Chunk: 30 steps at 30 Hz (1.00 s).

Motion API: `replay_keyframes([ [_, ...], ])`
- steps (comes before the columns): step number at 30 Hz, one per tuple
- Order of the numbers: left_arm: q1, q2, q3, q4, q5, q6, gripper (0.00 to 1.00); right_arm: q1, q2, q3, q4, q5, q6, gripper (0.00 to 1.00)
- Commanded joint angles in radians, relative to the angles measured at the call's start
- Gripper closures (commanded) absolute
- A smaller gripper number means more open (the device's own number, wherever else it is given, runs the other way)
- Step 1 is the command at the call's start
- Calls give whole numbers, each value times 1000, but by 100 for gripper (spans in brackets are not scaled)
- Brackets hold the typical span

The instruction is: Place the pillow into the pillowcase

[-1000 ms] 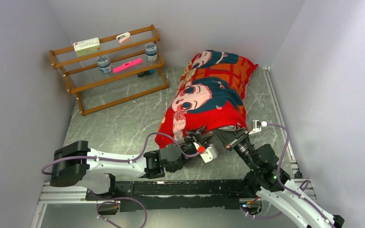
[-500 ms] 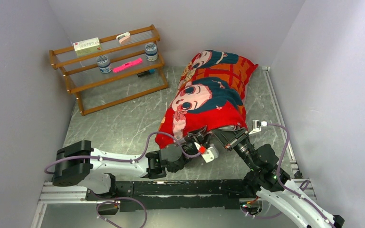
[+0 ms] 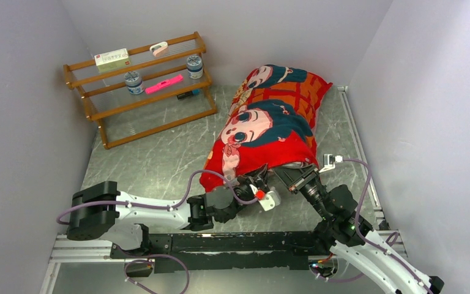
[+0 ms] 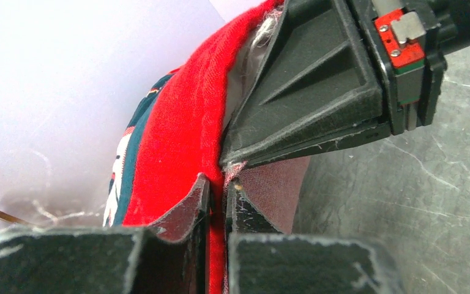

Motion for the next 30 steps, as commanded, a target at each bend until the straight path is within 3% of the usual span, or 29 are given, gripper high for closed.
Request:
replay_keyframes([
  [1,-6,-53,-20,54,40,9,95,3,-3,34,188,-13,17,100],
  [5,-6,-74,22,-82,56,-30,95,3,-6,31,189,-11,17,100],
  [6,-4,-79,37,-129,56,-42,82,3,-8,29,189,-11,18,100],
  [7,-4,-82,47,-168,55,-53,59,3,-9,27,190,-11,19,100],
  [8,-4,-86,51,-191,48,-62,44,3,-10,25,192,-12,21,100],
  [9,-4,-90,46,-200,38,-64,40,3,-11,24,196,-14,21,100],
  [21,5,-66,-22,-26,-64,3,33,3,-8,20,208,-23,27,100],
  [30,40,-27,8,13,-14,34,39,3,-21,23,192,-19,22,100],
])
